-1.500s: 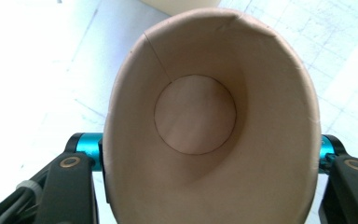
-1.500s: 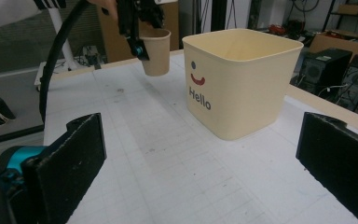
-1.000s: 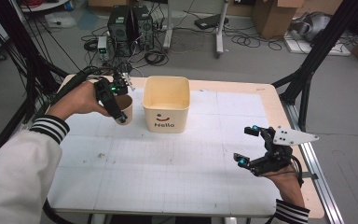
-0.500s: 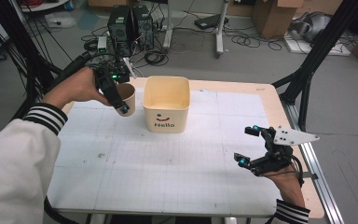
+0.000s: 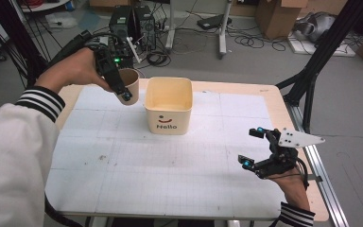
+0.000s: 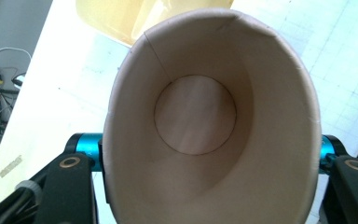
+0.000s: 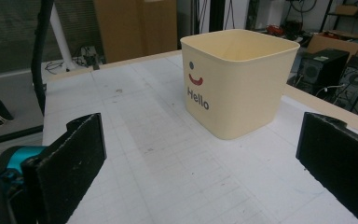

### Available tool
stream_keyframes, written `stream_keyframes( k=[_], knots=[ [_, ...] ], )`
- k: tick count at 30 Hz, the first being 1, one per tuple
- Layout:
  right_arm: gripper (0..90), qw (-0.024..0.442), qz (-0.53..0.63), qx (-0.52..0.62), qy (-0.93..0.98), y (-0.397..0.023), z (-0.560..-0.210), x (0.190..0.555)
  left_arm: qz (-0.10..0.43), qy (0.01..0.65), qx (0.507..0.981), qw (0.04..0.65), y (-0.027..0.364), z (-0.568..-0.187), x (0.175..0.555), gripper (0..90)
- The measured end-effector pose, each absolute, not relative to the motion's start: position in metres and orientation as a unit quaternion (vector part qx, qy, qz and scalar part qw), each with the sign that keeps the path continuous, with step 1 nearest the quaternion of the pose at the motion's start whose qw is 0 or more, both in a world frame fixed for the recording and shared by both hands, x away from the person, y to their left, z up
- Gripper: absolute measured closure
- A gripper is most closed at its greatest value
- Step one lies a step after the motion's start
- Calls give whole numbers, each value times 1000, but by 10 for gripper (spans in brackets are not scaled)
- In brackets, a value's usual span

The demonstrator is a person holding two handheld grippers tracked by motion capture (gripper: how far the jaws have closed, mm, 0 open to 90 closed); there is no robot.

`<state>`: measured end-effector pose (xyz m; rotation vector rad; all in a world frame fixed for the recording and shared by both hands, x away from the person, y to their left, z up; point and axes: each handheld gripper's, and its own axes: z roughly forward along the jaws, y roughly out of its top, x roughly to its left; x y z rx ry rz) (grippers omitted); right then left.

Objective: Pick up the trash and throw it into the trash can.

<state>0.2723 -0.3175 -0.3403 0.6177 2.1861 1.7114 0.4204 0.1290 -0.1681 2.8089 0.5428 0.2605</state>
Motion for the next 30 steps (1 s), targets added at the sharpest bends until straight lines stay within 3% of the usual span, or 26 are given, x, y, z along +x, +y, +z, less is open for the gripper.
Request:
stream_keyframes(
  k=[11,30],
  knots=[
    [3,148,594,217,761,-318,-340,272,104,185,967,142,131,-137,421,347],
    [3,149,594,219,760,-319,-341,272,106,182,967,147,121,-141,430,345]
  ],
)
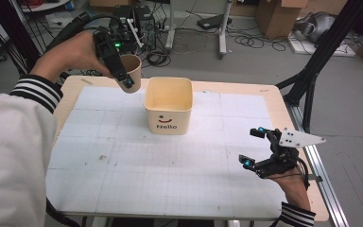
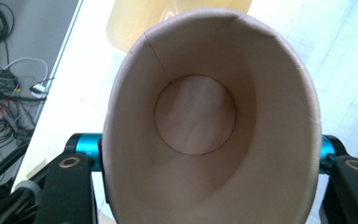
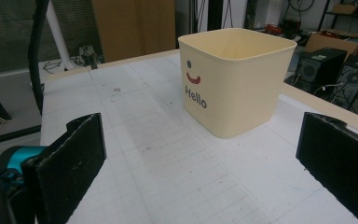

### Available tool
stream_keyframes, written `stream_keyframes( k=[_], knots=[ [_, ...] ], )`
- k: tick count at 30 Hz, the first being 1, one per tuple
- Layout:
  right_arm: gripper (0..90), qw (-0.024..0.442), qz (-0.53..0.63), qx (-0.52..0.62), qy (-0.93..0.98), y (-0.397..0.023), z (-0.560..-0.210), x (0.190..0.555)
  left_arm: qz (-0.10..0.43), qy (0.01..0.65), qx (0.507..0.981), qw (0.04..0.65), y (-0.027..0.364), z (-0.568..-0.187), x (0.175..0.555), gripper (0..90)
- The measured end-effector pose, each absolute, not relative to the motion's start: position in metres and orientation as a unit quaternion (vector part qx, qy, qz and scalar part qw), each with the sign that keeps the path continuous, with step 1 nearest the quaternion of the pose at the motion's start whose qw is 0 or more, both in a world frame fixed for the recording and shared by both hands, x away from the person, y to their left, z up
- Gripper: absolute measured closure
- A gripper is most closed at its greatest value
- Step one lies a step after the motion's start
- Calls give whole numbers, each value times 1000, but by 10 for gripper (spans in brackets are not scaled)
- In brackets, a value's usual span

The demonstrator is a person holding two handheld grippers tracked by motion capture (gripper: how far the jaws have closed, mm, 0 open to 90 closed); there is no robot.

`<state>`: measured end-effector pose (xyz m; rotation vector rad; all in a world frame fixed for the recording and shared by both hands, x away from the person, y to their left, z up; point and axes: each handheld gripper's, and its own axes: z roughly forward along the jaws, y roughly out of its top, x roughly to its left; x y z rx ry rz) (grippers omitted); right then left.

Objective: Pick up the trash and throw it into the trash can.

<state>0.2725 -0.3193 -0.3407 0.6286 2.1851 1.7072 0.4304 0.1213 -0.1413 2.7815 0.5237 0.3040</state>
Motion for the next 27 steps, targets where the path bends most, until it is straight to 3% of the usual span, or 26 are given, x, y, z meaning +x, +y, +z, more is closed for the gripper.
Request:
stream_keyframes(
  k=[27],
  knots=[
    [3,152,596,221,757,-324,-341,272,97,152,973,147,41,-148,475,343]
  ],
)
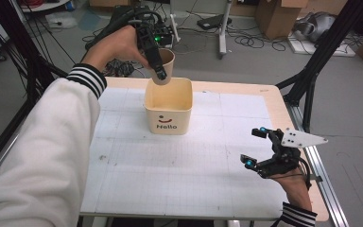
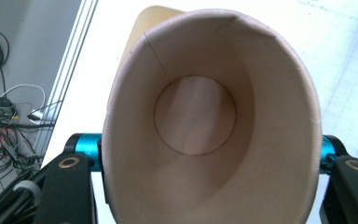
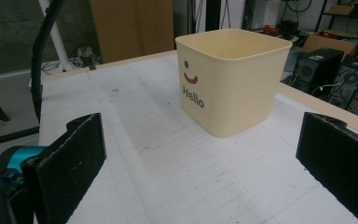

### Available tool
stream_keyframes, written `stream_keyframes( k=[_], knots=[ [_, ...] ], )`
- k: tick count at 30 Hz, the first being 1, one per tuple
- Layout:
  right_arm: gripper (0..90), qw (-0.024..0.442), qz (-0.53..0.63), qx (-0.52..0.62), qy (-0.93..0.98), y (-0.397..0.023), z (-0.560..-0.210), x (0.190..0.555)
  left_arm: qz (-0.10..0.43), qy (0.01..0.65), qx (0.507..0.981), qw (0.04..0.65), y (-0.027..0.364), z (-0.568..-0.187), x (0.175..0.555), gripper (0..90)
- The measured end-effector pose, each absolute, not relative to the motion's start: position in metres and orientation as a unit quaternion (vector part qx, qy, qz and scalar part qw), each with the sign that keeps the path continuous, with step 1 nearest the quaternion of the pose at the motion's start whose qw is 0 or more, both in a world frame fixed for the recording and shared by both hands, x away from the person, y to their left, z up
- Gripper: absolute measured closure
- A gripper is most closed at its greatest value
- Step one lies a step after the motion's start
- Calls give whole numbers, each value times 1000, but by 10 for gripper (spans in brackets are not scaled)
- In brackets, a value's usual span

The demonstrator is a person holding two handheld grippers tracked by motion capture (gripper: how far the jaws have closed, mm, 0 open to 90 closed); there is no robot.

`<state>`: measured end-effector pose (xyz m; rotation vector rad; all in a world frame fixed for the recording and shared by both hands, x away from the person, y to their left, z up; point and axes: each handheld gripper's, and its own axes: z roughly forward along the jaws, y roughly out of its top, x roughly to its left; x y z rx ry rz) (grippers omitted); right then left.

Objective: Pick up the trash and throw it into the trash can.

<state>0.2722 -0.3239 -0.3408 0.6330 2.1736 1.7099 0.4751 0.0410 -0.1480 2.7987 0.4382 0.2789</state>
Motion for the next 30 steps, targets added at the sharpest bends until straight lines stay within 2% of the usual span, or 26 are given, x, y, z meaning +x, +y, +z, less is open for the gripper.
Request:
stream_keyframes(
  k=[5,30],
  knots=[
    [3,150,597,220,756,-324,-340,271,95,163,969,158,31,-149,484,344],
    [3,156,599,221,753,-328,-339,270,108,179,964,165,31,-169,500,339]
  ],
)
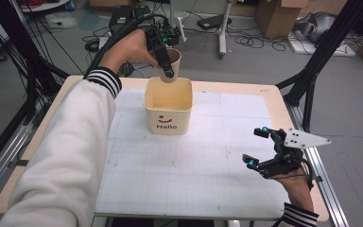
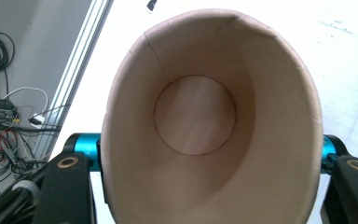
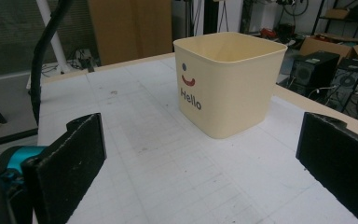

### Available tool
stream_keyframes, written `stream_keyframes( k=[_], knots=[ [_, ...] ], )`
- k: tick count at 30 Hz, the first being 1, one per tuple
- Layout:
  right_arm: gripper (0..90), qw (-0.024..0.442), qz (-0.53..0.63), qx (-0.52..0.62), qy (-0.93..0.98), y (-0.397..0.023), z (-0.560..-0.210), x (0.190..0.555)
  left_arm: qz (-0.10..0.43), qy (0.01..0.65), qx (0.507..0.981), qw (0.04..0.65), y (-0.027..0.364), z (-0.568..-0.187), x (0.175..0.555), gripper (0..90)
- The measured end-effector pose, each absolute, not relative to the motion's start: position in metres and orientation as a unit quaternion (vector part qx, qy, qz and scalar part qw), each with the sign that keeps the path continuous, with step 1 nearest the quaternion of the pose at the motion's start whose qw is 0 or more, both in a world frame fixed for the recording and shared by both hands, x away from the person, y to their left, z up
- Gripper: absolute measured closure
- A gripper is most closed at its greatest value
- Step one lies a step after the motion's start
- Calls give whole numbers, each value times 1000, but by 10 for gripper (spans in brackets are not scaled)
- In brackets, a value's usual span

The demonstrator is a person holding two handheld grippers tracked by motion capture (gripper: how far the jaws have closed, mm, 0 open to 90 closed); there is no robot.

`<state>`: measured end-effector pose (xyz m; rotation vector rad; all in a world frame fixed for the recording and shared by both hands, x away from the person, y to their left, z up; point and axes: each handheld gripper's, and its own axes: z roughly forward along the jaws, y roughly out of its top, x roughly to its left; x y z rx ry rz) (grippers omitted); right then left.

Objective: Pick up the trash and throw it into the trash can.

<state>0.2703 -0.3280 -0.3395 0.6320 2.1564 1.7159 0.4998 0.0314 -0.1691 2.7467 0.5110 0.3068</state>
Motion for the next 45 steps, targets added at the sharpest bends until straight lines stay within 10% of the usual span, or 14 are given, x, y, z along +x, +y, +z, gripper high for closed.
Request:
stream_keyframes(
  k=[33,45],
  knots=[
    [3,157,600,225,752,-332,-340,270,82,198,964,156,28,-228,517,333],
    [3,158,600,225,751,-334,-340,270,98,193,962,167,25,-229,516,17]
  ],
)
